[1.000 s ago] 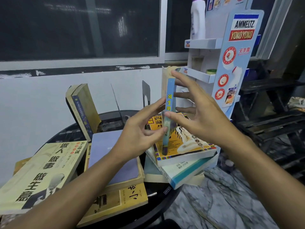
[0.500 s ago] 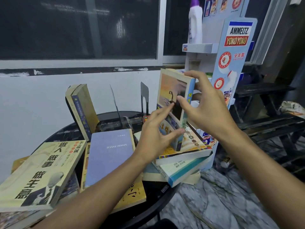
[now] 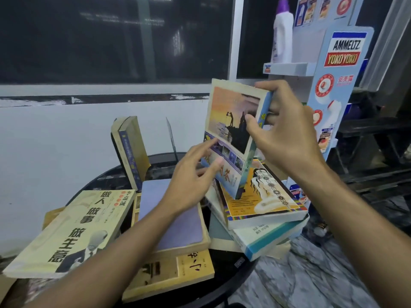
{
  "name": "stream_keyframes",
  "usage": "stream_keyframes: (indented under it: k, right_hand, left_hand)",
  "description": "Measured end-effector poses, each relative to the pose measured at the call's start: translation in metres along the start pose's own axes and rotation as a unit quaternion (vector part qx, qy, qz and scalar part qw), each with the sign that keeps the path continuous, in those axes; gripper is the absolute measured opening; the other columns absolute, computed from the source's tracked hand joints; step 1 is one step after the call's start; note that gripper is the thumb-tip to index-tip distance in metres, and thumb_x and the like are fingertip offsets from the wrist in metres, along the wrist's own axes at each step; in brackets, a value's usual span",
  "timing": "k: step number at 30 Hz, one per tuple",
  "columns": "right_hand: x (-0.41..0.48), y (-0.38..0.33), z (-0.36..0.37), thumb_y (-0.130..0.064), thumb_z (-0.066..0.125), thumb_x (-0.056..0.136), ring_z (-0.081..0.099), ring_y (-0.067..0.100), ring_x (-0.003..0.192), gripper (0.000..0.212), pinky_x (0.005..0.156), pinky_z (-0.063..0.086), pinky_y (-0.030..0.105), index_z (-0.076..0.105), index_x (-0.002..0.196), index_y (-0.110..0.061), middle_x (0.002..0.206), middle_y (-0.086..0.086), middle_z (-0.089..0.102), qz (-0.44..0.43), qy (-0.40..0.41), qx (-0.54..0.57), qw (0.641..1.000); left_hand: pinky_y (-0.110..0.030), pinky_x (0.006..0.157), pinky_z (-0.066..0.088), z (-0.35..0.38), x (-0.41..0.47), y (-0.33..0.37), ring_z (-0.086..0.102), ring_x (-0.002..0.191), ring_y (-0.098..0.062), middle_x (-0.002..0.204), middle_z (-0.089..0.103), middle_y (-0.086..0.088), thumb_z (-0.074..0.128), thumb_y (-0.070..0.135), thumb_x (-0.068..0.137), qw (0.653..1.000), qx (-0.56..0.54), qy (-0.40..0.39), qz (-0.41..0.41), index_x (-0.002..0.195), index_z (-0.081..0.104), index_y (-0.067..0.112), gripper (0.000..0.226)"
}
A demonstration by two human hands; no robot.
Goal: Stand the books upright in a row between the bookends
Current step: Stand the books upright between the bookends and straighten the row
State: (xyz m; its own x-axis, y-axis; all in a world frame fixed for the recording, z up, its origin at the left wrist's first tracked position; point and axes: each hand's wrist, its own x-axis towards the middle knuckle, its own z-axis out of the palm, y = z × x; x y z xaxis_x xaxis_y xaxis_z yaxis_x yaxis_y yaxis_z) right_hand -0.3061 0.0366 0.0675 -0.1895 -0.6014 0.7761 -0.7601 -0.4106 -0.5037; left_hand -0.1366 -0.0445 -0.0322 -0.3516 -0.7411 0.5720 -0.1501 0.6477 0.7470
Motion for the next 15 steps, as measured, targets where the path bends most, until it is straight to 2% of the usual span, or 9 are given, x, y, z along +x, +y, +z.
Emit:
stream_keyframes:
  k: [3,6,8,11,13,15]
  right_hand:
    - [0.009,-0.014,0.019,-0.017,0.073,0.091,0.070,0.015,0.096,0.048,0.075,0.062,0.038,0.050,0.132,-0.022,0.105,-0.008,0.069,-0.015,-0.019,0.018,1.000]
    - [0.015,-0.025,0.042,-0.016,0.073,0.091,0.067,0.011,0.098,0.047,0.077,0.062,0.031,0.049,0.131,-0.021,0.107,-0.009,0.067,-0.024,-0.035,0.038,0.998]
    - [0.019,-0.032,0.060,-0.017,0.072,0.092,0.065,0.008,0.098,0.046,0.074,0.061,0.022,0.048,0.131,-0.021,0.110,-0.007,0.067,-0.023,-0.050,0.050,0.997]
    - [0.025,-0.039,0.087,-0.020,0.070,0.094,0.065,0.007,0.089,0.043,0.068,0.057,0.014,0.045,0.130,-0.023,0.110,-0.002,0.066,-0.021,-0.067,0.037,0.997]
    - [0.030,-0.041,0.107,-0.022,0.069,0.095,0.066,0.008,0.086,0.042,0.066,0.060,0.021,0.043,0.127,-0.025,0.108,0.000,0.066,-0.023,-0.073,0.021,0.997]
    - [0.033,-0.040,0.126,-0.022,0.068,0.094,0.067,0.017,0.089,0.042,0.071,0.062,0.038,0.040,0.126,-0.027,0.107,0.000,0.068,-0.024,-0.078,-0.001,0.997]
  left_hand:
    - [-0.027,0.094,0.056,-0.048,0.010,-0.015,0.056,0.126,-0.003,0.139,0.052,0.014,0.063,0.033,0.098,0.996,0.066,0.061,-0.003,0.146,0.050,0.032,0.050]
    - [-0.032,0.109,0.045,-0.098,0.022,-0.029,0.049,0.130,-0.004,0.146,0.054,0.008,0.066,0.021,0.097,0.974,0.194,0.117,0.031,0.142,0.056,0.024,0.046]
    - [-0.039,0.113,0.042,-0.128,0.030,-0.038,0.053,0.129,-0.016,0.145,0.056,0.003,0.068,0.014,0.094,0.954,0.259,0.148,0.033,0.138,0.061,0.020,0.045]
    - [-0.035,0.116,0.029,-0.164,0.040,-0.054,0.040,0.141,-0.026,0.152,0.048,-0.003,0.068,0.015,0.092,0.928,0.341,0.151,-0.015,0.141,0.058,0.022,0.050]
    - [-0.045,0.117,0.030,-0.183,0.046,-0.066,0.032,0.146,-0.029,0.158,0.039,-0.005,0.069,0.021,0.093,0.917,0.373,0.130,-0.062,0.146,0.053,0.025,0.055]
    - [-0.052,0.117,0.032,-0.195,0.048,-0.076,0.029,0.148,-0.032,0.161,0.033,-0.007,0.071,0.028,0.092,0.913,0.383,0.103,-0.097,0.148,0.049,0.029,0.060]
